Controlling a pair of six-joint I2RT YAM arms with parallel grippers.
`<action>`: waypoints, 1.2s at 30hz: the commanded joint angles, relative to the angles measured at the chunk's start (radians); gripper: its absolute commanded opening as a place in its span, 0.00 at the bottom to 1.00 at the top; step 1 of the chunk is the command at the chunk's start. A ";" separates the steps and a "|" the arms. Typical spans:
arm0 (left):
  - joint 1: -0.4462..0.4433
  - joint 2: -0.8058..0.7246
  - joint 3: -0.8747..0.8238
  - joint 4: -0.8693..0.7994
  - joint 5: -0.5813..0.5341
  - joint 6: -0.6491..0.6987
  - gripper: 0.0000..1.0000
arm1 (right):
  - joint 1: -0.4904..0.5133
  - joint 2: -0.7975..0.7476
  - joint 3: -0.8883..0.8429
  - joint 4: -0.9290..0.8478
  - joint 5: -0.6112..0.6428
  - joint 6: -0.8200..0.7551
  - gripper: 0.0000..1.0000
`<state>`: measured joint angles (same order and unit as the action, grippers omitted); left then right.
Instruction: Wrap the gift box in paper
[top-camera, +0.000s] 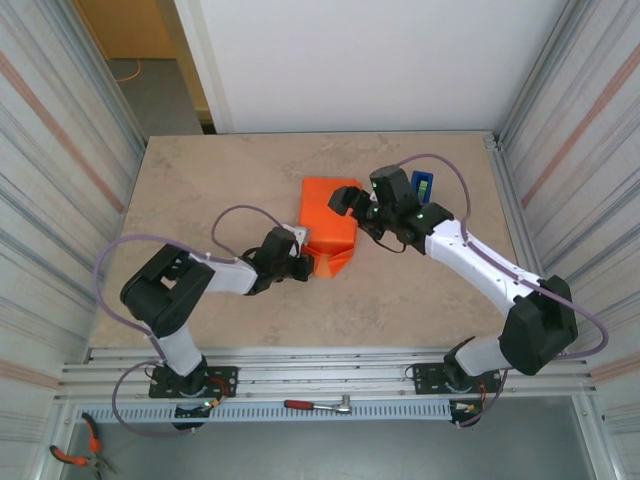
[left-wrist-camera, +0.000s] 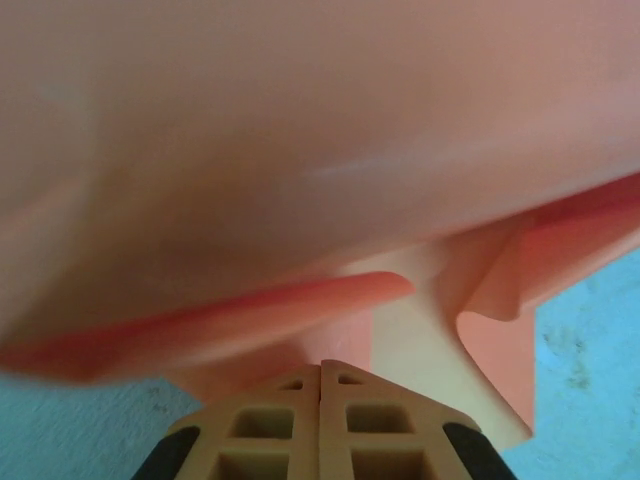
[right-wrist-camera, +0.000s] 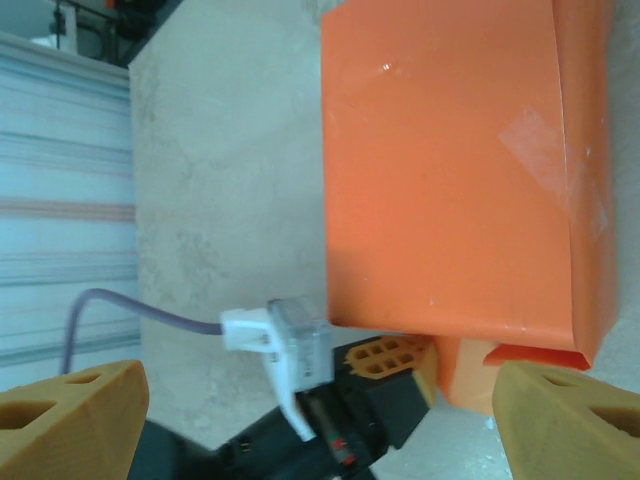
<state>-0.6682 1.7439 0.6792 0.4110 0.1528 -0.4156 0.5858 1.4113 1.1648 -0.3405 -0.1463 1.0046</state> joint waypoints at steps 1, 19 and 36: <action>-0.004 0.053 0.037 0.076 0.028 0.007 0.06 | -0.020 -0.004 0.075 -0.091 0.004 0.008 0.90; -0.013 0.000 0.044 0.064 0.067 0.004 0.04 | -0.007 0.096 0.314 -0.033 -0.104 0.082 0.93; -0.062 0.100 0.003 0.122 0.064 -0.013 0.03 | -0.021 0.076 0.277 0.049 -0.141 0.117 0.90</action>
<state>-0.7136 1.8198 0.7132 0.5133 0.2161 -0.4122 0.5678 1.5242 1.4464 -0.3172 -0.2886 1.1149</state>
